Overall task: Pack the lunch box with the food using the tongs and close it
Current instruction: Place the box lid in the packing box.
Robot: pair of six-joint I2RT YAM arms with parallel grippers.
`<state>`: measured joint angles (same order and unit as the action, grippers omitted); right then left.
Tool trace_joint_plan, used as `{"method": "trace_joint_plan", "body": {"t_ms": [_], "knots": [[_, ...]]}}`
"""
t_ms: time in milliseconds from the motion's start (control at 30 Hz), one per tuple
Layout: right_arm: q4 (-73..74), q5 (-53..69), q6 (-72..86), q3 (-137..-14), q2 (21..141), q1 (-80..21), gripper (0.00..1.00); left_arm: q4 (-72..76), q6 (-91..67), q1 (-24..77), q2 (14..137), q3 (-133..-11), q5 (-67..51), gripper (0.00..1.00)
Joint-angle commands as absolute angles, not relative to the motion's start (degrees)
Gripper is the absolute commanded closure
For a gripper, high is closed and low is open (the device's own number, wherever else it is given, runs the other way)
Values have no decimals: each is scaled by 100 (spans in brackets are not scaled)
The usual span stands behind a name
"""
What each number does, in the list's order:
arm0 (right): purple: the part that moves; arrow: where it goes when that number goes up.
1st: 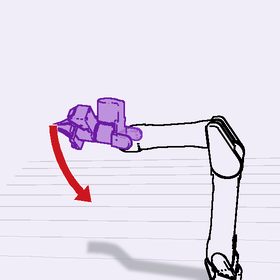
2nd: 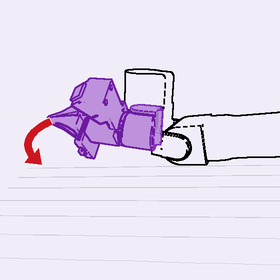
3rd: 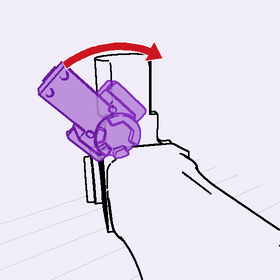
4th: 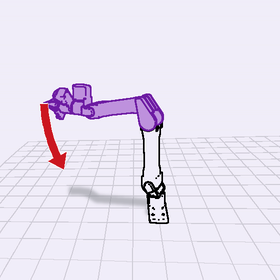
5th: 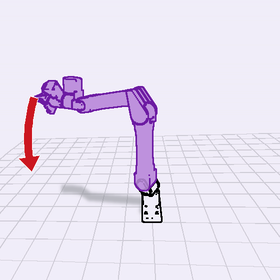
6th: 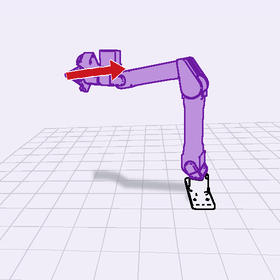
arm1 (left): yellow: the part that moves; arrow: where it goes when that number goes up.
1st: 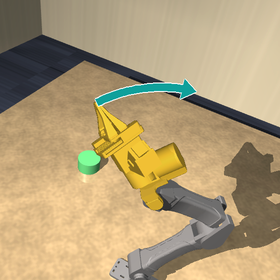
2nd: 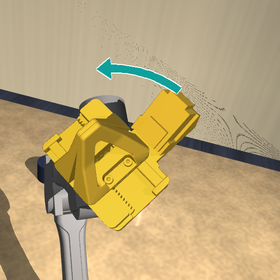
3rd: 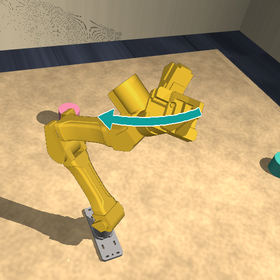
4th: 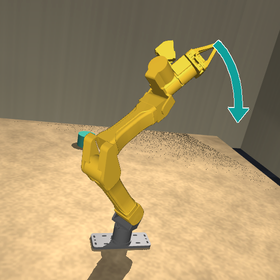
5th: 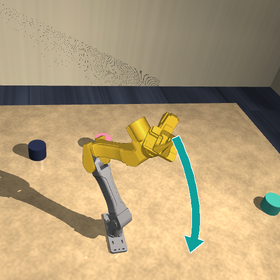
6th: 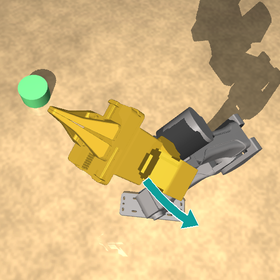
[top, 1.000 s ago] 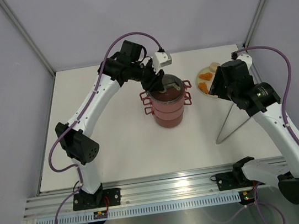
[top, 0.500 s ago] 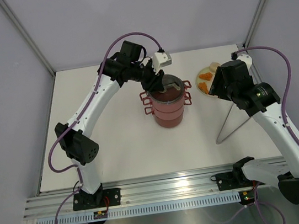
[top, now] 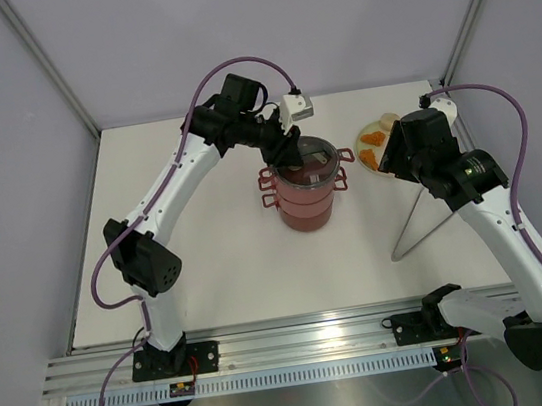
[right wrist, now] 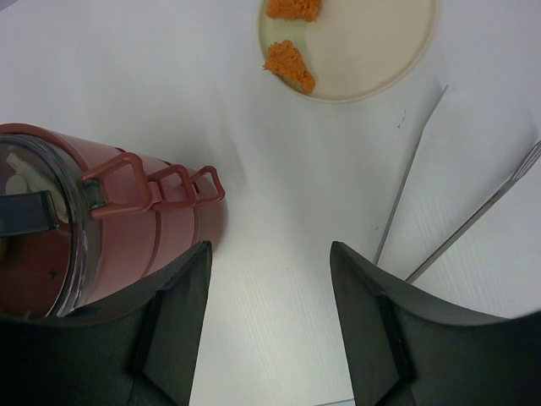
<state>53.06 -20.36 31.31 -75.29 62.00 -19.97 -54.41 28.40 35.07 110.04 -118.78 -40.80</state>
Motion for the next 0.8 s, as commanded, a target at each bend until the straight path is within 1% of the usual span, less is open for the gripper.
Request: {"method": "trace_joint_plan", "body": {"t_ms": [0, 400, 767], "knots": [[5238, -2101, 3173, -7523, 6108, -1969, 34, -5634, 2795, 3516, 11171, -11945, -4193, 100], [5230, -2083, 3164, -7532, 6126, -1960, 34, -5704, 2918, 3516, 11162, -12138, -3393, 100], [5186, -2039, 3138, -7541, 6196, -1960, 34, -5924, 3085, 3516, 11171, -12322, -3340, 100]]}}
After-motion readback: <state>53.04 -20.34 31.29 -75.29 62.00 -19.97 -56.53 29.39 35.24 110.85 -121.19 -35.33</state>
